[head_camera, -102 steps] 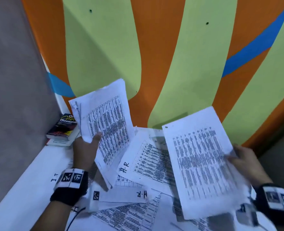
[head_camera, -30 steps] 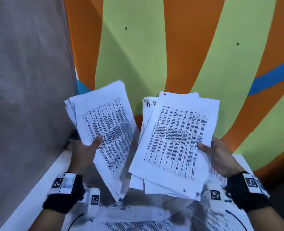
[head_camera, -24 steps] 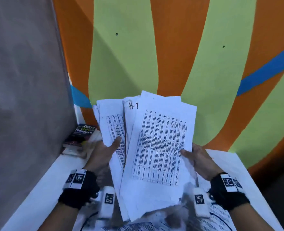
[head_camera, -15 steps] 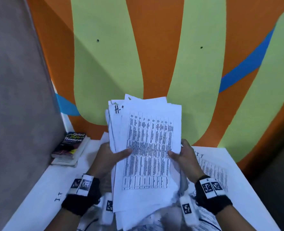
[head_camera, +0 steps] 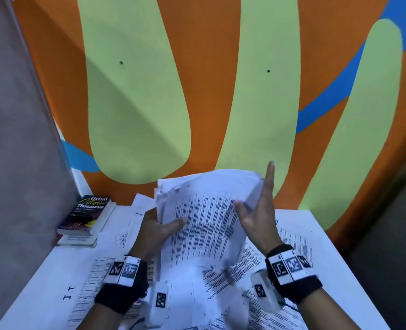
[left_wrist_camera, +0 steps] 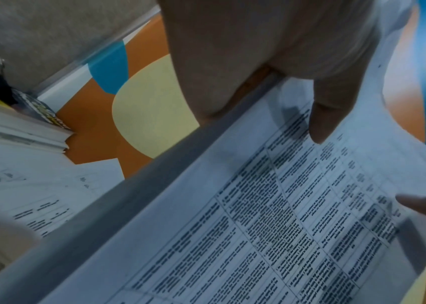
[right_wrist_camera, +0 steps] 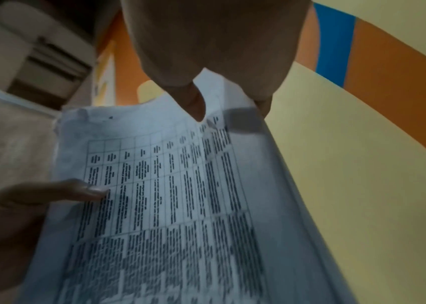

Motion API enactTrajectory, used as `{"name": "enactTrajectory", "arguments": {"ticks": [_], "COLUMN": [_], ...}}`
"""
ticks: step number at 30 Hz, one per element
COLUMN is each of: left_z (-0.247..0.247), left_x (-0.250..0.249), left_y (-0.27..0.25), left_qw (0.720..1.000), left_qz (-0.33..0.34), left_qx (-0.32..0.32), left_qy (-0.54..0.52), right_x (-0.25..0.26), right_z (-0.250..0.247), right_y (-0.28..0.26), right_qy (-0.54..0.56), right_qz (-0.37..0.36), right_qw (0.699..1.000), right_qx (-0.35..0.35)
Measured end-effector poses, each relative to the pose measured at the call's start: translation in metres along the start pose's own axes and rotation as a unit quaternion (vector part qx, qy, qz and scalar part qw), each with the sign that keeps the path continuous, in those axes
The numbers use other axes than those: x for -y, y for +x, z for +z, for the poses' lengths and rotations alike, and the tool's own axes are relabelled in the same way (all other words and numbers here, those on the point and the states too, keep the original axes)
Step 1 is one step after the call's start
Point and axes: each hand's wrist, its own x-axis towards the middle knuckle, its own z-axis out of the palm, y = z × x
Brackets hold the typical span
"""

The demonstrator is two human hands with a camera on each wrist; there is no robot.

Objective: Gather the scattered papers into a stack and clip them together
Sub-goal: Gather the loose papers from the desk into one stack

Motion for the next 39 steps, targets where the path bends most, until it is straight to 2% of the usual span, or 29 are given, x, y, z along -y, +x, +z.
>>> {"name": "enactTrajectory", "arguments": {"ticks": [3,4,6,7,9,11,12,14,16,19,21,25,28,30,32,34,36,38,39], "left_z": [0.003,0.003,0.0,0.0,0.001,0.005,0.006,0.007,0.004,-0.002,-0.005,0.002,0.001,-0.003,-0.005,-0.002,-0.004,-0.016,-0.027], "left_x": [-0.009,-0.009,0.0,0.001,0.007,0.007,0.004,-0.003,-0.016,-0.027,-0.018,0.015,0.011,0.004,0.003,0.013,0.021,0.027,0.028], "left_y": [-0.001,-0.002,-0.002,-0.004,-0.007,-0.01,-0.01,-0.007,-0.001,0.004,0.002,-0.009,-0.007,-0.005,-0.004,-0.007,-0.008,-0.004,-0.001], "left_qw": [1.0,1.0,0.999,0.999,0.998,0.997,0.996,0.994,0.991,0.989,0.992,0.996,0.993,0.993,0.996,0.997,0.992,0.986,0.98], "left_qz": [0.012,0.008,0.012,0.016,0.026,0.028,0.036,0.059,0.08,0.109,0.098,-0.009,-0.012,0.012,0.004,-0.026,-0.048,-0.033,-0.012], "left_qx": [-0.006,-0.004,-0.006,-0.012,-0.038,-0.068,-0.081,-0.09,-0.107,-0.092,-0.082,-0.086,-0.111,-0.112,-0.086,-0.072,-0.1,-0.147,-0.179], "left_qy": [-0.002,-0.016,-0.049,-0.044,-0.037,-0.036,-0.032,-0.028,-0.03,-0.036,-0.022,-0.028,-0.032,-0.038,-0.03,0.007,0.061,0.078,0.081], "right_x": [0.007,0.009,0.009,0.007,-0.002,-0.014,-0.019,-0.019,-0.007,0.008,0.004,-0.028,-0.03,-0.026,-0.027,-0.038,-0.05,-0.061,-0.068], "right_z": [-0.001,-0.001,-0.003,-0.004,-0.005,0.0,0.004,0.011,0.015,0.01,0.01,0.019,0.024,0.025,0.028,0.035,0.044,0.053,0.061], "right_y": [0.019,0.023,0.026,0.025,0.018,0.007,0.002,-0.004,-0.001,0.003,-0.004,-0.034,-0.035,-0.029,-0.027,-0.032,-0.043,-0.057,-0.065], "right_qy": [-0.092,-0.104,-0.087,-0.055,0.055,0.147,0.145,0.101,0.081,0.105,0.117,0.044,0.022,0.057,0.088,0.026,-0.055,-0.116,-0.156], "right_qz": [-0.079,-0.088,-0.076,-0.047,0.064,0.177,0.201,0.186,0.145,0.098,0.116,0.203,0.179,0.173,0.192,0.234,0.296,0.334,0.331], "right_qw": [0.992,0.989,0.993,0.997,0.996,0.972,0.966,0.974,0.984,0.989,0.983,0.969,0.979,0.98,0.972,0.957,0.929,0.906,0.896], "right_qx": [0.034,0.048,0.025,0.0,-0.016,0.037,0.069,0.081,0.061,0.047,0.076,0.131,0.096,0.082,0.105,0.168,0.217,0.234,0.25]}}
